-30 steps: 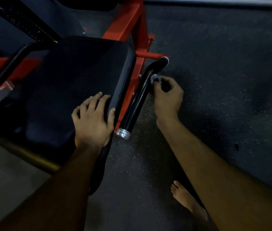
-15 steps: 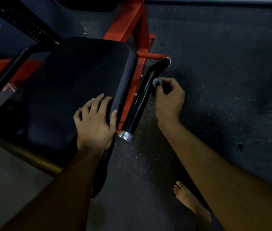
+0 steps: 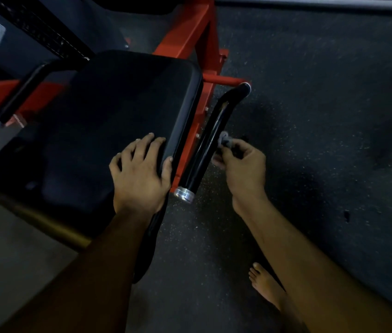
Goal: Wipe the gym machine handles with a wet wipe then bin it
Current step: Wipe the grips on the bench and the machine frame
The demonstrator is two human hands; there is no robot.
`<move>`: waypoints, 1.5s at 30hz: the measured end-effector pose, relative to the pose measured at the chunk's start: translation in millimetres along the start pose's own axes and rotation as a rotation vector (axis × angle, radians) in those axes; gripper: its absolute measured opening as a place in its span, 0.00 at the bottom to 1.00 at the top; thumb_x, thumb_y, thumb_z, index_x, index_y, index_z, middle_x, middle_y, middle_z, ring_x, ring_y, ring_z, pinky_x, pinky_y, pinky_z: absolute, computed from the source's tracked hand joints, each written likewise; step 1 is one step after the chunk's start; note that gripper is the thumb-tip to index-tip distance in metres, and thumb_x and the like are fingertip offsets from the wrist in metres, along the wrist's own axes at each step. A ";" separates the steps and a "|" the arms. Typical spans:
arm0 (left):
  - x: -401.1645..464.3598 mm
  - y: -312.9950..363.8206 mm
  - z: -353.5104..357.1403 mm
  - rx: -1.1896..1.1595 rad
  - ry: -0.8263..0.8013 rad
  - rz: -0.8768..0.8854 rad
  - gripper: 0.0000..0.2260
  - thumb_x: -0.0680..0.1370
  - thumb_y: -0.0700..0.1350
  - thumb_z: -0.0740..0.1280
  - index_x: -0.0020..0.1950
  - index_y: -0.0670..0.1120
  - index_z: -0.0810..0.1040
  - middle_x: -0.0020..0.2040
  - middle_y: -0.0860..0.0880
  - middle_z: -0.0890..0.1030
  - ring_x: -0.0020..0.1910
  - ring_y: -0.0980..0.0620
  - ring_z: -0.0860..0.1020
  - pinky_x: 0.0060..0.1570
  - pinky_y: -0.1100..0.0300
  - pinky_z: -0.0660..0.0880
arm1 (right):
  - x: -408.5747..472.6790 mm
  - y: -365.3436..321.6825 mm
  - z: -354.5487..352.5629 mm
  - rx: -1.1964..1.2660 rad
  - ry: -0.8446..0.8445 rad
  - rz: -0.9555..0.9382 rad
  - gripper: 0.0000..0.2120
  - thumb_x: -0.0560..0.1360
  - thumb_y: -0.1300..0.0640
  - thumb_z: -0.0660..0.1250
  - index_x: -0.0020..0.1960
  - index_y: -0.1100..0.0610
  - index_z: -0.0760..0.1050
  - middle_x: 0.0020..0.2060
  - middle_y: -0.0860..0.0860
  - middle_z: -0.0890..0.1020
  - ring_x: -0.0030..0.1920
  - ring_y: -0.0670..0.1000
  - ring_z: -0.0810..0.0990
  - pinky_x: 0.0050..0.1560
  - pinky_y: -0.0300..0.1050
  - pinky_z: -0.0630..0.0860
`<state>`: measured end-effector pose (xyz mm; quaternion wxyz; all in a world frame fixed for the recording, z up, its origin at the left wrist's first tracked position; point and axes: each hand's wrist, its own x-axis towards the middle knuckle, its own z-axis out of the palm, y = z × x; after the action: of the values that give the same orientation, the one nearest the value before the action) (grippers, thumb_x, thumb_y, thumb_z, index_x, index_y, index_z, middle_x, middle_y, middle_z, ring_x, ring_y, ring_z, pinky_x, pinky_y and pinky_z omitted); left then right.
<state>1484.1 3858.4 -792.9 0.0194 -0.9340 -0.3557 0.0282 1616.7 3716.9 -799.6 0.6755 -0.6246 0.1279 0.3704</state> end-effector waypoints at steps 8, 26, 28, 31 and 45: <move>-0.5 -0.2 -1.6 -0.007 -0.008 0.008 0.21 0.85 0.59 0.53 0.77 0.55 0.66 0.77 0.53 0.68 0.75 0.48 0.65 0.70 0.39 0.64 | 63.0 -22.6 22.7 0.464 0.014 0.322 0.12 0.82 0.59 0.62 0.63 0.60 0.79 0.49 0.55 0.85 0.40 0.50 0.83 0.37 0.43 0.81; 1.3 0.5 -1.6 0.018 -0.014 0.004 0.23 0.84 0.59 0.52 0.76 0.54 0.67 0.77 0.53 0.68 0.74 0.47 0.66 0.69 0.40 0.64 | 13.5 -4.8 13.9 0.476 -0.143 0.350 0.12 0.83 0.59 0.60 0.63 0.56 0.78 0.57 0.55 0.84 0.58 0.52 0.84 0.64 0.53 0.78; 1.5 0.9 -2.0 0.014 -0.017 0.007 0.23 0.84 0.59 0.52 0.76 0.53 0.67 0.77 0.52 0.68 0.74 0.47 0.66 0.69 0.39 0.64 | 39.6 -23.0 21.4 0.525 -0.031 0.379 0.10 0.82 0.57 0.63 0.60 0.57 0.79 0.56 0.56 0.85 0.55 0.52 0.85 0.58 0.50 0.81; 1.0 0.1 -0.7 0.014 -0.006 0.006 0.23 0.84 0.59 0.52 0.77 0.53 0.67 0.77 0.52 0.68 0.74 0.47 0.66 0.69 0.39 0.64 | 72.4 -44.0 32.6 0.560 0.046 0.398 0.08 0.83 0.61 0.61 0.54 0.61 0.79 0.50 0.58 0.86 0.46 0.55 0.86 0.44 0.47 0.84; 1.3 0.0 2.2 0.040 0.007 0.000 0.21 0.84 0.58 0.56 0.76 0.53 0.68 0.77 0.53 0.68 0.73 0.47 0.67 0.68 0.40 0.64 | -37.2 1.6 20.4 0.036 0.034 0.118 0.11 0.83 0.61 0.61 0.58 0.50 0.80 0.47 0.44 0.83 0.46 0.40 0.84 0.50 0.38 0.81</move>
<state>1485.0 3859.3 -795.2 0.0392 -0.9335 -0.3550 0.0319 1583.9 3723.3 -773.4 0.6612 -0.6100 0.1827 0.3966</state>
